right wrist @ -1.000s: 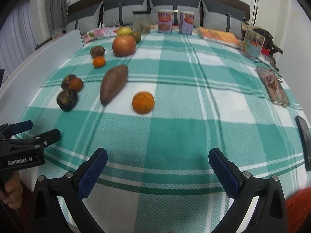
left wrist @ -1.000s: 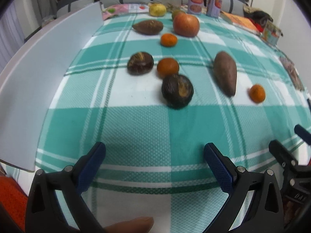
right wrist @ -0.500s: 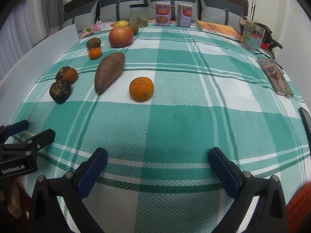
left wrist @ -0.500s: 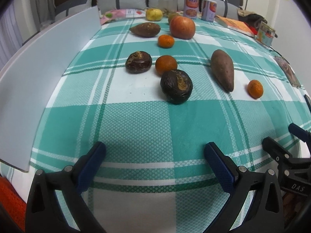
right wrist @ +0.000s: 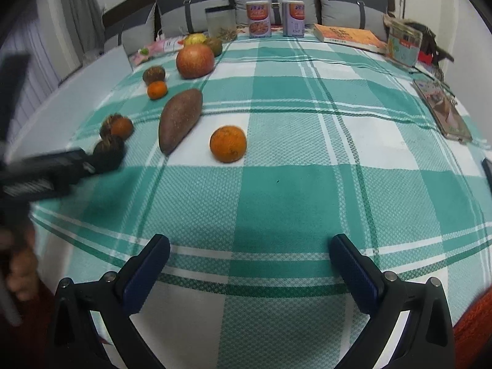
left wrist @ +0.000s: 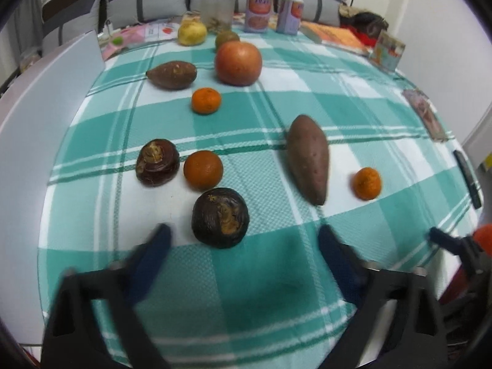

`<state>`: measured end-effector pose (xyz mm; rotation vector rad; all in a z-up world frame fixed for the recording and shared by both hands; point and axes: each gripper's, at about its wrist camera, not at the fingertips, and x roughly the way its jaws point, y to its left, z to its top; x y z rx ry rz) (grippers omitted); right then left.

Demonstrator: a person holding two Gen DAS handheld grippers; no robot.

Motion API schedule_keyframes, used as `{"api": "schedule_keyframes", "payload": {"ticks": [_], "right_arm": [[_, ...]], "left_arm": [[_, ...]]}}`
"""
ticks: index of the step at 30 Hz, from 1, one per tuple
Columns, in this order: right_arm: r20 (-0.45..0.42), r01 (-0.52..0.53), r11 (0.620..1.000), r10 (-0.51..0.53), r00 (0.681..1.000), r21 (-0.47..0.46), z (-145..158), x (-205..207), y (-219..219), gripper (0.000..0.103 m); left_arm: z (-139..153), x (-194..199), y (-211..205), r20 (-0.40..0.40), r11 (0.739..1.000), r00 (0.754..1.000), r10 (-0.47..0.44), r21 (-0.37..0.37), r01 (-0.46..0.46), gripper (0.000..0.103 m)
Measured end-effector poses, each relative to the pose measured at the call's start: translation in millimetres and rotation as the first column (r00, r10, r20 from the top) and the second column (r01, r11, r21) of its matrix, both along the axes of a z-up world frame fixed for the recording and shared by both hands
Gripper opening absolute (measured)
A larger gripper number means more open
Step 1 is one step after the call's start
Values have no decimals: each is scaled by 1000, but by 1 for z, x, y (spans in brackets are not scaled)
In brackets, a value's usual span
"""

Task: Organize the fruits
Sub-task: 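Move left tool toward dark brown round fruit while right tool approaches sweet potato, then close left tool on dark brown fruit while right tool closes on sweet potato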

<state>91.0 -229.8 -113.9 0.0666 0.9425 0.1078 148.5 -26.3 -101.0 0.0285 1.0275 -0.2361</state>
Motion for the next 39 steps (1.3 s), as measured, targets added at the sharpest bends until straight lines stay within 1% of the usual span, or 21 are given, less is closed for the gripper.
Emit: {"api": "schedule_keyframes", "payload": {"ticks": [1, 2, 3, 4, 5, 8, 9, 10, 12, 13, 16, 18, 20, 24, 26, 27, 28, 29, 30, 35, 39], "right_arm": [[8, 7, 1000, -7, 1000, 12, 3, 0, -4, 103], [17, 17, 999, -18, 1000, 28, 9, -1, -9, 103], [23, 24, 999, -25, 999, 40, 13, -1, -12, 103], [27, 33, 997, -35, 999, 64, 20, -1, -16, 102], [26, 35, 996, -37, 999, 82, 26, 1, -18, 102], [24, -27, 983, 23, 999, 182, 54, 22, -13, 93], [-1, -78, 973, 80, 997, 219, 63, 39, -4, 84], [-35, -109, 963, 121, 992, 247, 67, 55, 4, 78], [-157, -159, 936, 217, 963, 314, 64, 99, 27, 74], [-200, -162, 931, 235, 951, 326, 60, 117, 36, 72], [-317, -171, 949, 254, 914, 266, 41, 154, 61, 66], [-377, -161, 956, 248, 892, 247, 28, 169, 70, 61], [-413, -147, 964, 229, 881, 221, 19, 176, 73, 61], [-465, -98, 970, 195, 864, 223, 10, 184, 70, 59], [-464, -107, 969, 202, 862, 224, 8, 186, 74, 59], [-466, -110, 971, 201, 861, 214, 7, 187, 76, 59], [-468, -111, 972, 197, 861, 205, 4, 190, 77, 57], [-472, -111, 976, 189, 861, 189, 4, 192, 78, 53], [-471, -111, 980, 177, 864, 165, 3, 193, 78, 39], [-411, -124, 977, 186, 892, 173, 26, 184, 68, 39], [-299, -203, 946, 276, 913, 251, 87, 171, 82, 39]], "left_arm": [[-4, 1, 0, -17, 1000, 1000, 9, 1, -9, 52], [-7, 2, 1, -34, 1000, 999, 11, -13, -12, 44], [-7, 1, 4, -18, 1000, 1000, 14, -24, -15, 44], [-7, -1, 6, -10, 1000, 1000, 16, -24, -17, 30], [-6, -2, 8, -10, 1000, 1000, 16, -26, -16, 27], [-2, -9, 21, 9, 997, 1000, 25, -78, -24, 25], [-2, -11, 24, 9, 996, 1000, 27, -86, -26, 24], [-1, -12, 28, 6, 995, 1000, 26, -98, -25, 24], [0, -15, 36, -2, 994, 1000, 24, -109, -24, 24], [1, -16, 41, -9, 994, 1000, 20, -111, -21, 24], [2, -18, 51, -30, 993, 1000, 5, -117, -8, 25], [4, -20, 58, -25, 994, 1000, 0, -113, -3, 35], [7, -20, 60, -9, 994, 1000, 6, -109, -7, 63], [6, -11, 54, -3, 994, 1000, -3, -107, 3, 66], [3, -8, 46, -9, 996, 1000, -17, -92, 16, 62], [0, -6, 40, -16, 997, 1000, -26, -77, 25, 56], [-2, -6, 38, -19, 998, 1000, -24, -65, 23, 35], [-4, -5, 37, -26, 997, 999, -28, -69, 26, 34], [-5, -5, 39, -22, 997, 1000, -19, -82, 17, 33], [16, -12, 58, 5, 987, 999, 45, -154, -44, 33], [79, -20, 94, 42, 961, 994, 99, -265, -84, 33]]}}
